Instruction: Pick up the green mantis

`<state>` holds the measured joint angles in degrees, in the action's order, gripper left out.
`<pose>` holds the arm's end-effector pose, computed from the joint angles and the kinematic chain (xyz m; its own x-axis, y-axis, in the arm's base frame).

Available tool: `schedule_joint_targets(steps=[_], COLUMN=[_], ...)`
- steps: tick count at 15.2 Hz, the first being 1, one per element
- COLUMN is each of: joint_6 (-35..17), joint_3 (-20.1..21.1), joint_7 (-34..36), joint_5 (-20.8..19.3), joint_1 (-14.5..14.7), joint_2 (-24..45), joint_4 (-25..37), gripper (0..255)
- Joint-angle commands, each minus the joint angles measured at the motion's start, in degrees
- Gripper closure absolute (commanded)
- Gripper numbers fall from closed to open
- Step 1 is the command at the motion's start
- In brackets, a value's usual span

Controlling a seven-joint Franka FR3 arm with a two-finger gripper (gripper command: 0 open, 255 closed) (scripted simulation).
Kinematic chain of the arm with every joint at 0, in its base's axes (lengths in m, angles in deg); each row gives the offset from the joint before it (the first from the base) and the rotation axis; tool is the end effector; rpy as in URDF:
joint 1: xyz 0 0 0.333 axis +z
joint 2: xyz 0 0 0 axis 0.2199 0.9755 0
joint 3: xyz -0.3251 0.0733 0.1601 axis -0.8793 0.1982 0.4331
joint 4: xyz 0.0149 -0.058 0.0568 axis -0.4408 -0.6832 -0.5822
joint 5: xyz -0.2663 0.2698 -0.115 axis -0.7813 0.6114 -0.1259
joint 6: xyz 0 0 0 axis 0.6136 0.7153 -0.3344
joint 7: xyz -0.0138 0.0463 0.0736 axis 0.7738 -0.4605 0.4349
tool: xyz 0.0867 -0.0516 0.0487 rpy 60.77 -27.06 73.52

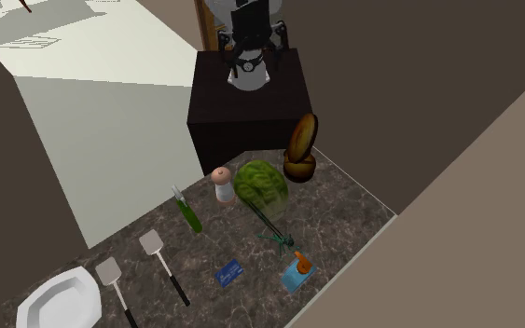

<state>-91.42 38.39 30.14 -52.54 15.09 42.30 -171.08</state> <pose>0.4261 0.0063 0.5589 0.9900 0.1257 0.0642 0.1293 -0.9901 -0.0552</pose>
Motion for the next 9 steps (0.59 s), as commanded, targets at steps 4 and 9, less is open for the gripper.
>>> schedule_joint_targets(steps=[4,9], joint_6=[-6.2,-10.8], joint_3=[-0.1,0.2], joint_7=[-3.0,-5.4], joint_5=[-0.5,-1.1], joint_1=[0.5,1.0], joint_2=[10.5,21.2], joint_4=[3.3,8.5], gripper=[0,0])
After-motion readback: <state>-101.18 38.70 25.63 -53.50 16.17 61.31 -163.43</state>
